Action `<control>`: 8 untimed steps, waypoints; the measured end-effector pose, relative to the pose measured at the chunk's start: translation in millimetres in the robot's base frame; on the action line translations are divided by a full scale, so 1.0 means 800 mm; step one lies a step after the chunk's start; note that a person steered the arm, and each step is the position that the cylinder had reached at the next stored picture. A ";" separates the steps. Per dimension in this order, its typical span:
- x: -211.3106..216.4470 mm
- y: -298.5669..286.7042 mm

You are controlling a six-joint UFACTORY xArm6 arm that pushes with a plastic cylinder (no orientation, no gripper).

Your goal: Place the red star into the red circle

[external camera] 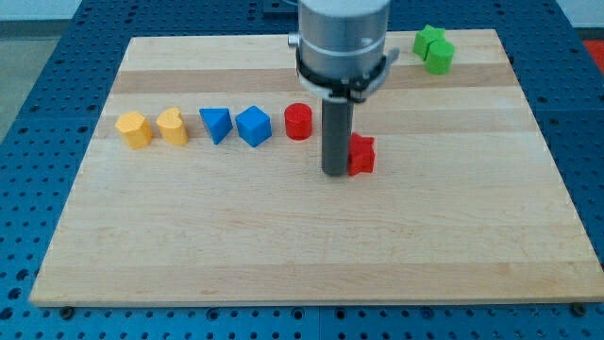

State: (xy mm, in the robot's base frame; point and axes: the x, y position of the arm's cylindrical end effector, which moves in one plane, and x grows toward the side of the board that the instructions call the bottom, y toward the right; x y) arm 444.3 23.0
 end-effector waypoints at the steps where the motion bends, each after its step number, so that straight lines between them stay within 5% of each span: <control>1: -0.046 0.000; 4: 0.050 0.012; 6: -0.020 0.052; 8: -0.008 0.093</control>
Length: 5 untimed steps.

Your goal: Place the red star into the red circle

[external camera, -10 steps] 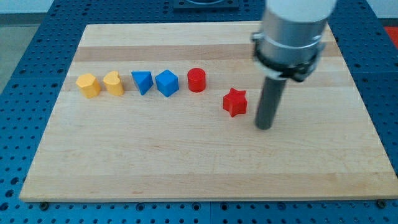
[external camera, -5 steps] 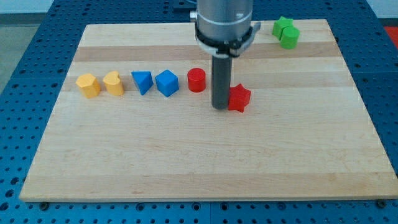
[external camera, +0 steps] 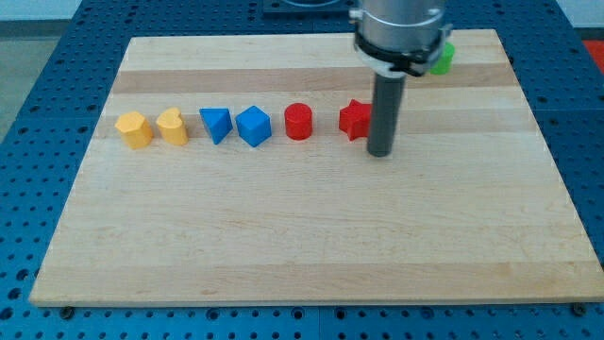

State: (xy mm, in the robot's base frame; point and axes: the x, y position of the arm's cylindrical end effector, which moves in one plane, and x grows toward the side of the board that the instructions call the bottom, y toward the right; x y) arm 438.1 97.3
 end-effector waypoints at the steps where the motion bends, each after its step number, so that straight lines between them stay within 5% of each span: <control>1: -0.020 0.060; 2: -0.072 0.062; 5: -0.076 -0.061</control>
